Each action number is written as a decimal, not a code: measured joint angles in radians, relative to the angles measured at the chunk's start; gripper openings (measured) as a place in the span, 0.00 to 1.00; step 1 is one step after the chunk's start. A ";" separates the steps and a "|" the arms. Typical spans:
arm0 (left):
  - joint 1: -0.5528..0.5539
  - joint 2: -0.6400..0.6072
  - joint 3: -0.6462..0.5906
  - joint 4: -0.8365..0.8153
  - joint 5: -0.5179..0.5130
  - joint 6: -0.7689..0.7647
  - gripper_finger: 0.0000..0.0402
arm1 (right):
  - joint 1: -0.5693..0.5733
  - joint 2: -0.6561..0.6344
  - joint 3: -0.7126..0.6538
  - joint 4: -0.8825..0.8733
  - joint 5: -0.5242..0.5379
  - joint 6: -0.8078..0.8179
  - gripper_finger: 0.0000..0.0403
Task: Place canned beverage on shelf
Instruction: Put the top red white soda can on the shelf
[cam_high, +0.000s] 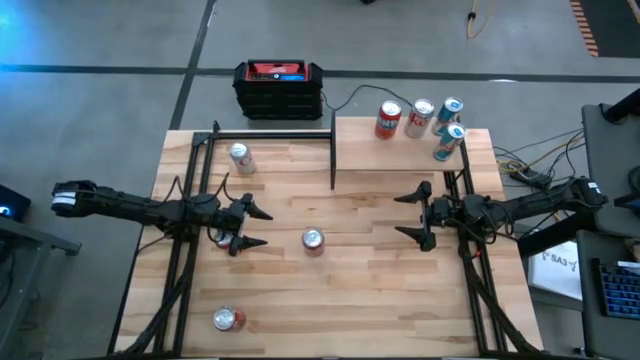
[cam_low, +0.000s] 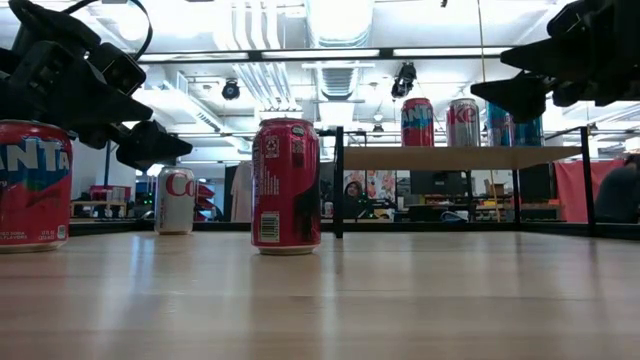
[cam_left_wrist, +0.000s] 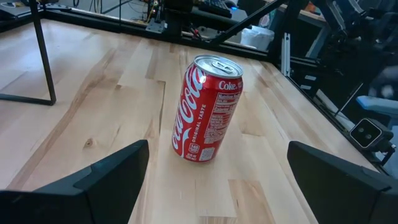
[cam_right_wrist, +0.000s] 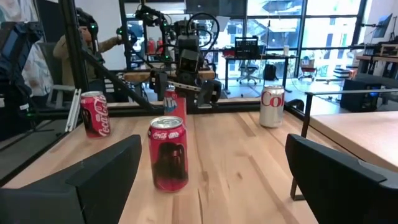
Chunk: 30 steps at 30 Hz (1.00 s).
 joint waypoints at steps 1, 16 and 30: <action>0.000 0.000 0.000 0.000 0.000 0.000 0.92 | 0.000 0.000 0.000 0.000 0.000 0.000 0.95; 0.000 0.000 0.000 0.000 0.000 0.000 0.92 | 0.000 0.000 0.000 0.000 0.000 0.000 0.95; 0.000 -0.007 0.001 0.094 -0.332 -0.105 0.92 | 0.000 0.000 -0.001 0.000 -0.001 0.000 0.95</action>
